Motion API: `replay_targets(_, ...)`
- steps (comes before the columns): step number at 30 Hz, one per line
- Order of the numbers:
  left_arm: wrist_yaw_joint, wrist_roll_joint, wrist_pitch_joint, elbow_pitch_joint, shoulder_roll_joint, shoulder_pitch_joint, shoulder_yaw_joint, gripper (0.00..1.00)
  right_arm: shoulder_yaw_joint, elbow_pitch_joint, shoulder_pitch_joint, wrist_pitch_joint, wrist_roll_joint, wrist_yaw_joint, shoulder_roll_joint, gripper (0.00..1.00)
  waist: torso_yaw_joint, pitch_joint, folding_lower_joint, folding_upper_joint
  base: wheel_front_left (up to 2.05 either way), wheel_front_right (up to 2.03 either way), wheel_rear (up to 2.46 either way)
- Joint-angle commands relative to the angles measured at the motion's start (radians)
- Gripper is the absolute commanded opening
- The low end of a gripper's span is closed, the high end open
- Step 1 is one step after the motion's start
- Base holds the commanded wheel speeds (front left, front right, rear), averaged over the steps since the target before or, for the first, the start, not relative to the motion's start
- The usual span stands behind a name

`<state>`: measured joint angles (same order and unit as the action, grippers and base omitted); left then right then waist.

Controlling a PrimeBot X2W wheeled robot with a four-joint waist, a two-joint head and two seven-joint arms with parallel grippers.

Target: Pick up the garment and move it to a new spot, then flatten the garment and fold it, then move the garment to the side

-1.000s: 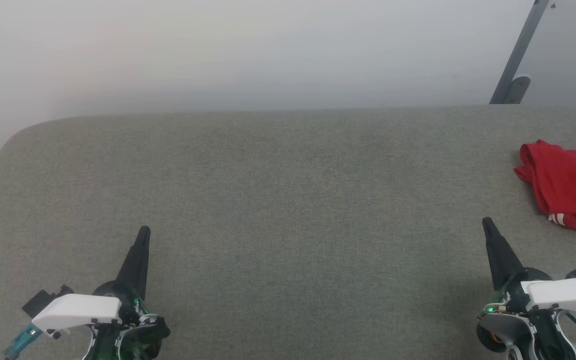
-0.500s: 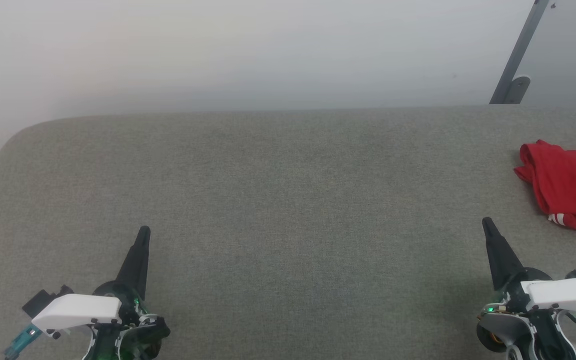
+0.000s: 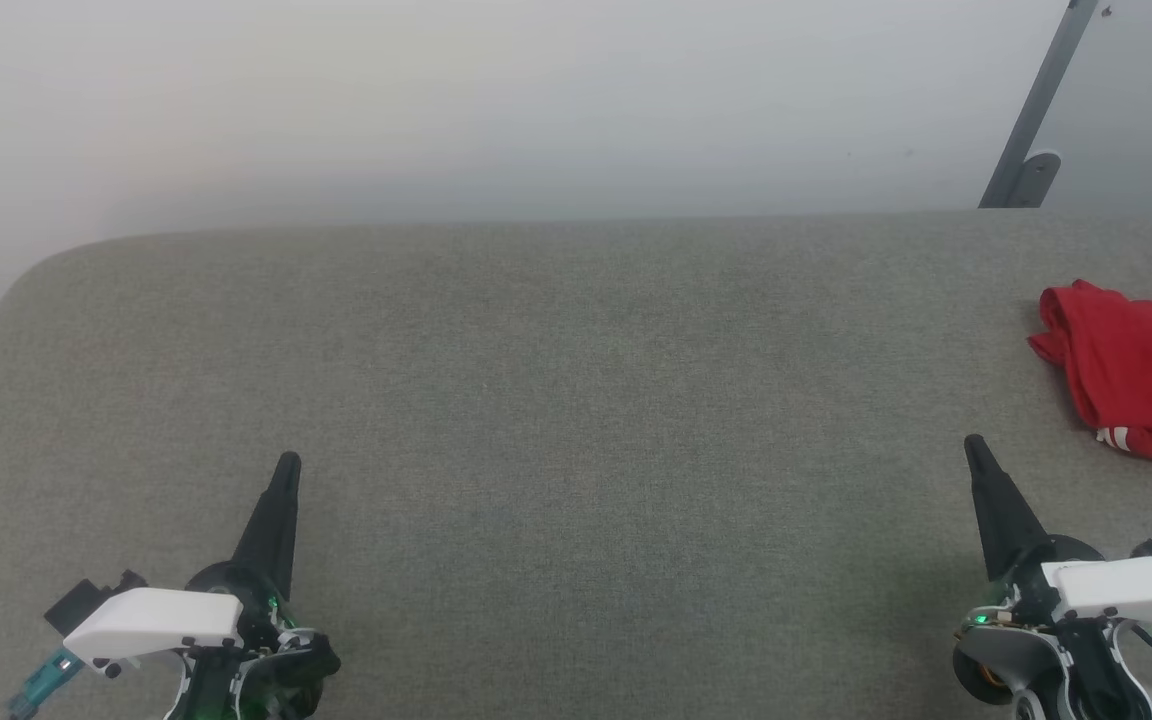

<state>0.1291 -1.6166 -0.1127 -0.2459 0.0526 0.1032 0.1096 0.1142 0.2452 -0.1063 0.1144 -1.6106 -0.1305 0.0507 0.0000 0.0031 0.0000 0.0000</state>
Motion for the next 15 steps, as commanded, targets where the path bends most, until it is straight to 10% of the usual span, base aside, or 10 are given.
replay_targets(1,0.003,0.003,-0.002,0.000,-0.001,0.012,0.004,0.00,-0.001,0.001,-0.005,0.001,-0.004,-0.001,-0.003,0.00,0.000,0.000,0.0000,0.0000,0.00,0.00,0.00)
replay_targets(15,0.003,0.004,-0.003,0.000,-0.002,0.012,0.005,0.00,-0.001,0.001,-0.005,0.002,-0.004,0.000,-0.003,0.00,0.000,0.000,0.0000,0.0000,0.00,0.00,0.00)
